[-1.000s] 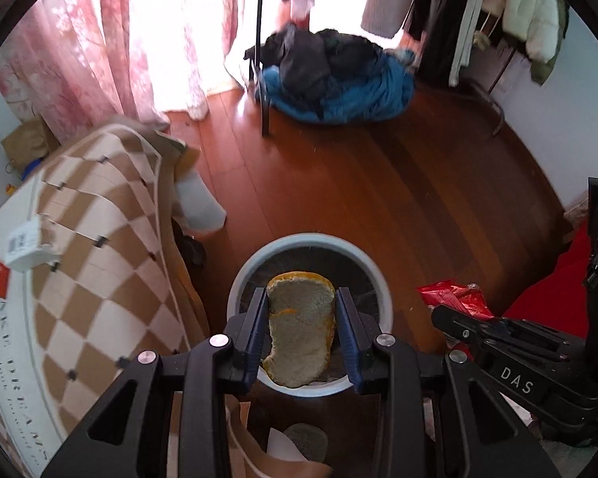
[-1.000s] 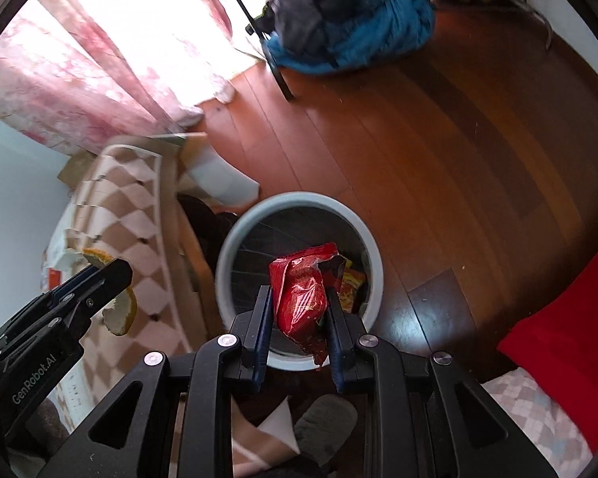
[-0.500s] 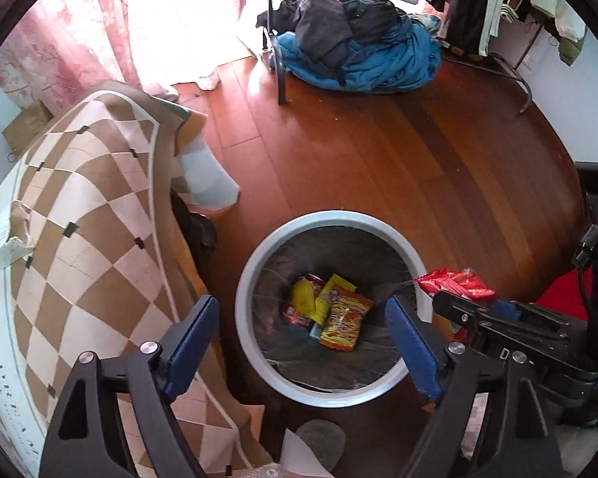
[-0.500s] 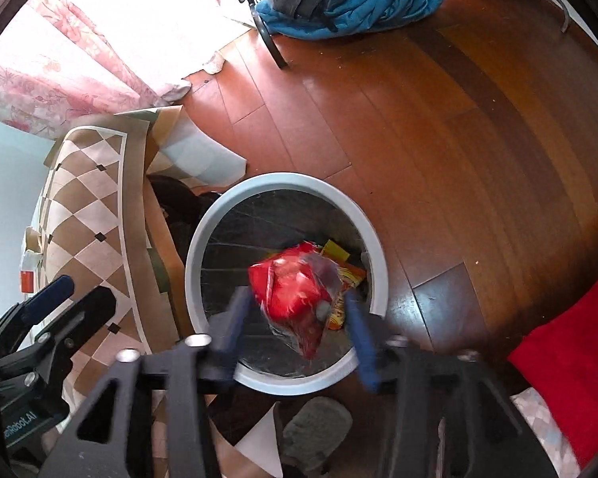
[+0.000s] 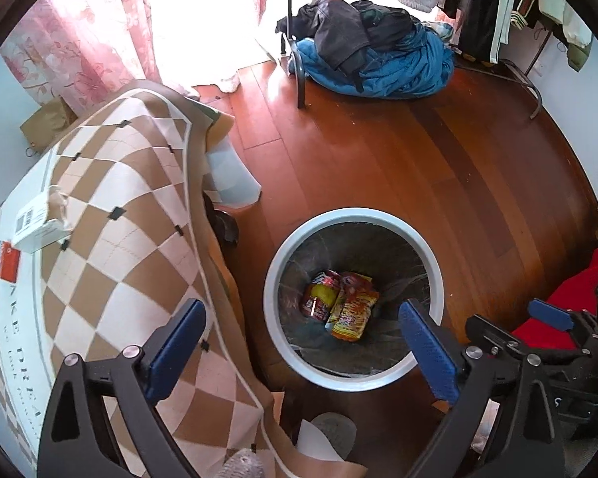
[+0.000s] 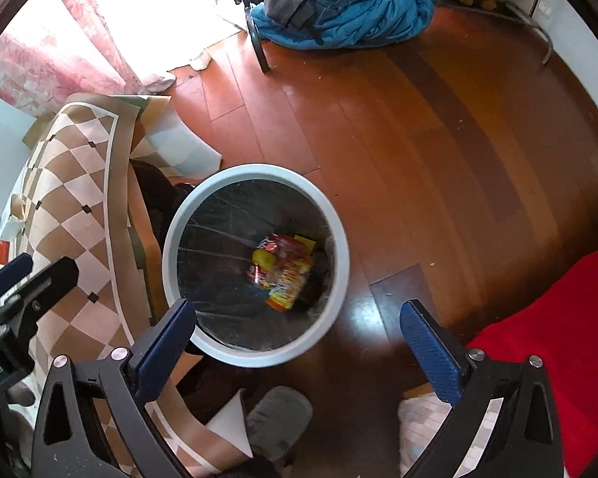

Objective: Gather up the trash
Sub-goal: 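Open both tools to drop the wrapper and bread into the bin, then grasp the white paper box with the right tool while the left tool grasps the milk carton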

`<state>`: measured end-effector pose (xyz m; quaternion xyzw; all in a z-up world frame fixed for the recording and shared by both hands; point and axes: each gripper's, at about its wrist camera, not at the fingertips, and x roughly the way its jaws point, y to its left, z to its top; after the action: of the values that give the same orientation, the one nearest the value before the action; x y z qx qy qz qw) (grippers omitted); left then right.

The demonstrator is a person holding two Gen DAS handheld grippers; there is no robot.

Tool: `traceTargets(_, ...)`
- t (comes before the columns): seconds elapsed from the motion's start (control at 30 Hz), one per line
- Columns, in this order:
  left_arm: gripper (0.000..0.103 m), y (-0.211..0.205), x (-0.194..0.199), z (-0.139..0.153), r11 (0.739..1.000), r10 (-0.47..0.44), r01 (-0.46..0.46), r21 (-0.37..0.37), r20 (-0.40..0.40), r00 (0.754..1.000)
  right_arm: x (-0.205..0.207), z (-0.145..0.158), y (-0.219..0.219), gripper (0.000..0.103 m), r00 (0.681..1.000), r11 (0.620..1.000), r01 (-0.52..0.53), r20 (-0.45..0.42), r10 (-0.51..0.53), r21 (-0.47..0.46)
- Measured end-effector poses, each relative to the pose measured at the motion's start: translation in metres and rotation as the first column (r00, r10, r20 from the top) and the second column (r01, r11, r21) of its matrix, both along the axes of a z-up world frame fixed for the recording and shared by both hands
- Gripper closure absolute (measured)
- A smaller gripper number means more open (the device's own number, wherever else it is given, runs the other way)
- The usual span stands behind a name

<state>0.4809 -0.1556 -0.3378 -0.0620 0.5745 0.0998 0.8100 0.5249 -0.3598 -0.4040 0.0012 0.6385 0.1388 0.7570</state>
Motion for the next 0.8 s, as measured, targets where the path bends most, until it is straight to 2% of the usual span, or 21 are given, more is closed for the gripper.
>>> traceTargets(0.23, 0.004, 0.003, -0.020, 0.025, 1.000, 0.007, -0.007, 0.009, 0.026, 1.000, -0.019, 0.037, -0.002, 0.000, 0.998, 0.999, -0.009, 0.059, 0.011, -0.041)
traceTargets(0.47, 0.004, 0.002, -0.042, 0.059, 1.000, 0.000, -0.001, 0.007, 0.072, 0.997, -0.045, 0.082, -0.006, 0.000, 0.994, 0.999, -0.011, 0.111, 0.015, -0.039)
traceTargets(0.8, 0.004, 0.004, -0.089, 0.122, 1.000, -0.003, 0.006, -0.024, 0.156, 0.988, -0.092, 0.169, -0.009, 0.000, 0.977, 1.000, -0.004, 0.213, 0.002, 0.010)
